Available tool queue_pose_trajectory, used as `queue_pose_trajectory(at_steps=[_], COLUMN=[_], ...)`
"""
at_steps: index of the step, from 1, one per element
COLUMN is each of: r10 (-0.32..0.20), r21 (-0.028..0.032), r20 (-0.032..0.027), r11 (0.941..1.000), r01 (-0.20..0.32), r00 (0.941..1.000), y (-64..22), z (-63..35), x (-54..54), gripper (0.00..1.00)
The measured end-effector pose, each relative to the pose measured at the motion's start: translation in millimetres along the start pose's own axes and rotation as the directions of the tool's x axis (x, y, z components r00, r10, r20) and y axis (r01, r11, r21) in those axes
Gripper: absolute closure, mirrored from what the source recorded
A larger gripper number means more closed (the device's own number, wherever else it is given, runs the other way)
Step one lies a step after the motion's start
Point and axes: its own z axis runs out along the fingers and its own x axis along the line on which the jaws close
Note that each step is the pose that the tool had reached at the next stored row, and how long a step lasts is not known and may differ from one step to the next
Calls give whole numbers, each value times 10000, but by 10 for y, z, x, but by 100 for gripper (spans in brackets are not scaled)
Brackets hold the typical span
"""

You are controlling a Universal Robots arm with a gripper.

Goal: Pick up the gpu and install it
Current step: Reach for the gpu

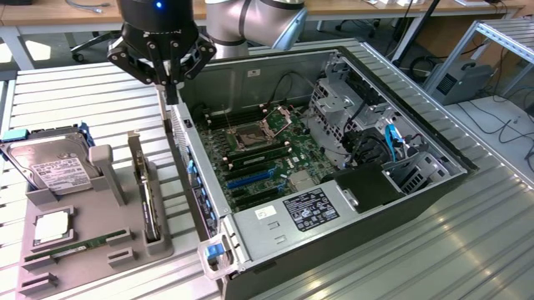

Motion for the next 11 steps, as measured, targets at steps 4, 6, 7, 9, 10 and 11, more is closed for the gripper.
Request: queue_pose_trajectory(at_steps=[4,6,7,9,10,11], r10=[0,-1,0,0,0,0], r21=[0,0,0,0,1,0], r20=[-1,0,0,0,-1,0], r11=[10000,10000,10000,10000,10000,10000], r01=[0,1,0,0,0,0], r00=[10000,10000,10000,10000,10000,10000], y=[-1,-2,-2,-3,-3,-3], z=[-1,-1,-1,-1,-2,-1], x=[19,26,30,38,42,46], gripper=[89,89,89,89,89,89])
